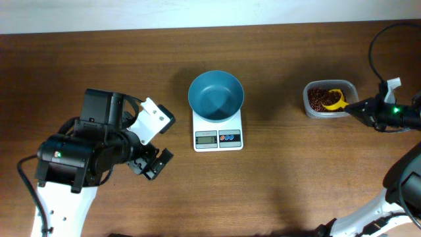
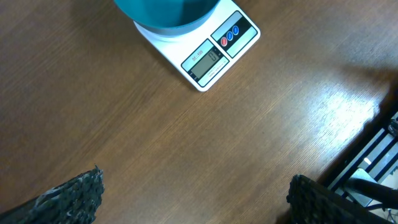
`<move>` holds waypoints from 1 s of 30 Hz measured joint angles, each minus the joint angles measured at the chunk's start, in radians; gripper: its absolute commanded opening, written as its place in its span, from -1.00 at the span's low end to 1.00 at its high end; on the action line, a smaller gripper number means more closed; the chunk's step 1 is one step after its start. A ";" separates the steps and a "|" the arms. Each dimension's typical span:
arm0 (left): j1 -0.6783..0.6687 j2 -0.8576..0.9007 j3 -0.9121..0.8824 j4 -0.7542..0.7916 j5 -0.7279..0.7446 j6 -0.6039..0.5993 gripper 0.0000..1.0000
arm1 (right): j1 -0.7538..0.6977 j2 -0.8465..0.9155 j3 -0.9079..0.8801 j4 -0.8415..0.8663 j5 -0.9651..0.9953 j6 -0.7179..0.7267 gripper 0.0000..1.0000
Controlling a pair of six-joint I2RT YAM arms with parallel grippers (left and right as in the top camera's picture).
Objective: Scoop item into bowl and weigh 50g on scale
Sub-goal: 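Drag the scoop through the beans with the right gripper and lift it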
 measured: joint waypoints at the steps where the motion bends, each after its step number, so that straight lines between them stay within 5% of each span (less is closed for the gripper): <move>1: 0.000 0.000 0.000 0.000 0.000 0.000 0.98 | -0.002 0.000 0.000 0.000 -0.010 -0.005 -0.92; 30: 0.000 0.000 0.000 0.000 0.000 0.000 0.98 | -0.058 0.000 0.000 -0.089 -0.144 -0.151 -0.92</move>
